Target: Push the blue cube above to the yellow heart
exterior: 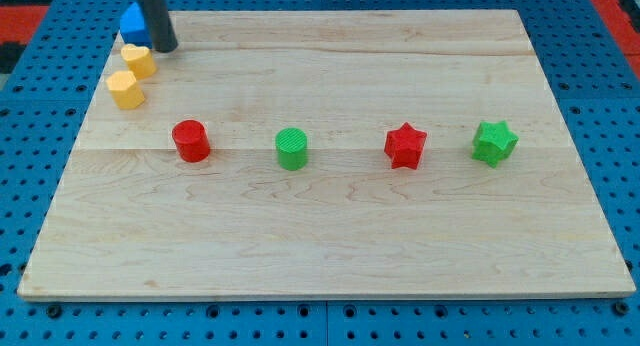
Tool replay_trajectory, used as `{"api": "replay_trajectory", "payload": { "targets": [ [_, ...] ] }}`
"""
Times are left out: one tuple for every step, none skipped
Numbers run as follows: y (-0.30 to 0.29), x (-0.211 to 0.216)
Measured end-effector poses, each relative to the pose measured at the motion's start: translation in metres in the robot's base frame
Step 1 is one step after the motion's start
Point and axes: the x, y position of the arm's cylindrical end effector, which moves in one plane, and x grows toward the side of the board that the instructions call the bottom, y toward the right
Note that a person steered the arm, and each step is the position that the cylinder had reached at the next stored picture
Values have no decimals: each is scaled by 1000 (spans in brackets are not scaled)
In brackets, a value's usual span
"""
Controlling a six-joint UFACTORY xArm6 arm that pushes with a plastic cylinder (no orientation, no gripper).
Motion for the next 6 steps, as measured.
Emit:
{"api": "replay_trajectory", "payload": {
  "targets": [
    [-6,-29],
    [-18,-36],
    [-23,-57],
    [-29,-69],
    [-62,-68],
    [-62,-68]
  ]
}}
